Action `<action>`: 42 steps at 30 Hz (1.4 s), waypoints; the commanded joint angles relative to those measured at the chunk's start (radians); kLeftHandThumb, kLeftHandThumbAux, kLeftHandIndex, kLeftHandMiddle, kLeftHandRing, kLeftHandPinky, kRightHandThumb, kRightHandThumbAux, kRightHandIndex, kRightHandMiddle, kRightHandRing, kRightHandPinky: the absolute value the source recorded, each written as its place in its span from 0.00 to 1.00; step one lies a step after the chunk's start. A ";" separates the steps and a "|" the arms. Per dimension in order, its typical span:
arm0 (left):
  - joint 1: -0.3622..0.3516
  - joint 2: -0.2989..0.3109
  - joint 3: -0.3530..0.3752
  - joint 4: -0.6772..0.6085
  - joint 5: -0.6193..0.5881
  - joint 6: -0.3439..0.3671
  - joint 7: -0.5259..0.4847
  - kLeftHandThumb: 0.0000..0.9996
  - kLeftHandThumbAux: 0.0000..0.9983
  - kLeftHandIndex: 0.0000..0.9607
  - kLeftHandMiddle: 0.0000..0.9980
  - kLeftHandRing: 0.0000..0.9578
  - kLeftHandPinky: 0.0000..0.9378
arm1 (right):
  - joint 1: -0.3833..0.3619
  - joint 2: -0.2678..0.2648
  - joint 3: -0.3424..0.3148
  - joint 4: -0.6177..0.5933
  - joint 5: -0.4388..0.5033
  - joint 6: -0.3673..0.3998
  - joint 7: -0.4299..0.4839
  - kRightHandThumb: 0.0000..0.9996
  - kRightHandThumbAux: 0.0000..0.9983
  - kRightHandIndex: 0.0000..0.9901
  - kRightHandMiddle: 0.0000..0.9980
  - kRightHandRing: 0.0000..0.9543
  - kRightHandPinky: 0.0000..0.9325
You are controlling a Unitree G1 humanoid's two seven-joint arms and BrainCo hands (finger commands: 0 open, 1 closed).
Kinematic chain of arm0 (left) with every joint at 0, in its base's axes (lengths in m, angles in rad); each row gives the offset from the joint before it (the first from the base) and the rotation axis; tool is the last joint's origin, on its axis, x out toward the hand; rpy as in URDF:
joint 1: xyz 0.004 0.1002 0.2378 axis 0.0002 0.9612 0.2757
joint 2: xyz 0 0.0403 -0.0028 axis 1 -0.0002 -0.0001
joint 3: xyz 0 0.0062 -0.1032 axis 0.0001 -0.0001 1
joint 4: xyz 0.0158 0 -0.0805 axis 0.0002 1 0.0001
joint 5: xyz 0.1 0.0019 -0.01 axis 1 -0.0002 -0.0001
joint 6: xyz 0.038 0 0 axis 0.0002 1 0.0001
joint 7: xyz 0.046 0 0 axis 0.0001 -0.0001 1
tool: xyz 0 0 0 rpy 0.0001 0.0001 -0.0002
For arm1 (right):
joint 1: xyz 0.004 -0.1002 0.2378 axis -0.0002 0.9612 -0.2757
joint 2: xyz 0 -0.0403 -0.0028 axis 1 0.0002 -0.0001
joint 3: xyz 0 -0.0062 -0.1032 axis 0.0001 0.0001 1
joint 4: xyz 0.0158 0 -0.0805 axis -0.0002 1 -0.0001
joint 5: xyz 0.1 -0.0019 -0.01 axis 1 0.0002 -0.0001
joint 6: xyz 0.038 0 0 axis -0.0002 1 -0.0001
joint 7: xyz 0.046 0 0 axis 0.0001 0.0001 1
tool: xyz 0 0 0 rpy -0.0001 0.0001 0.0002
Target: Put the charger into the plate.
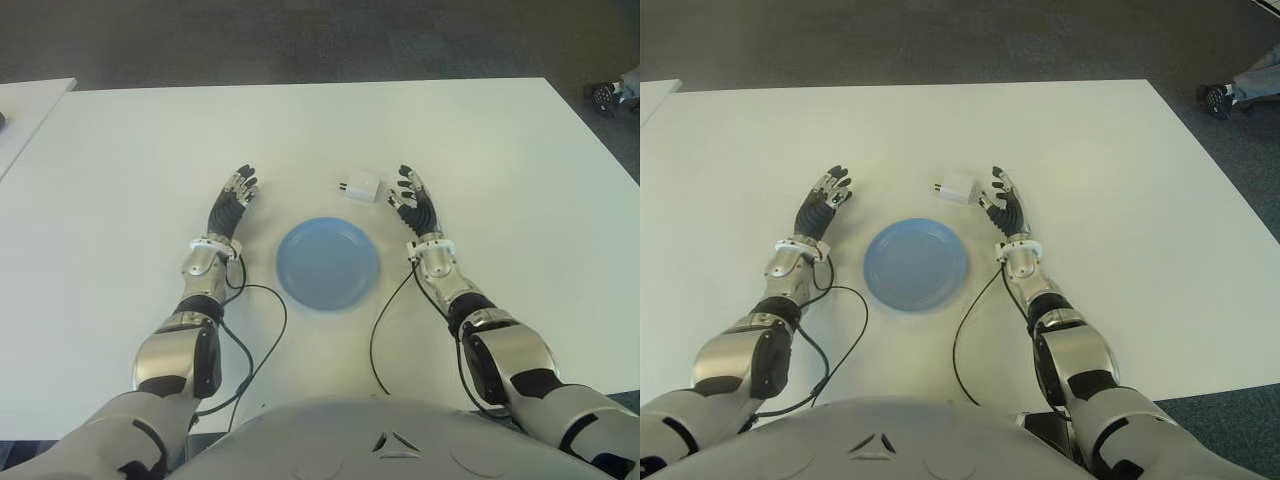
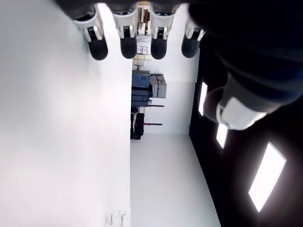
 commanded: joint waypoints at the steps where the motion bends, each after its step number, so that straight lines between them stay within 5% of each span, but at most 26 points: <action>1: 0.055 -0.027 -0.012 0.018 0.004 0.026 -0.011 0.16 0.55 0.00 0.00 0.02 0.08 | 0.078 -0.034 0.022 -0.029 -0.020 0.017 0.024 0.37 0.52 0.02 0.12 0.17 0.24; 12: 0.065 -0.043 -0.014 0.005 0.005 0.018 -0.007 0.17 0.55 0.00 0.00 0.02 0.08 | 0.026 -0.120 0.059 -0.120 -0.075 0.065 0.040 0.31 0.46 0.00 0.05 0.09 0.16; 28: 0.058 -0.052 -0.020 -0.002 0.002 0.029 -0.004 0.17 0.54 0.00 0.00 0.01 0.08 | -0.082 -0.141 0.117 -0.166 -0.186 0.160 -0.045 0.25 0.42 0.00 0.01 0.04 0.11; 42: 0.051 -0.056 -0.031 -0.001 0.006 0.032 0.011 0.17 0.53 0.00 0.00 0.02 0.09 | -0.203 -0.165 0.265 -0.106 -0.358 0.264 -0.070 0.32 0.16 0.00 0.00 0.00 0.00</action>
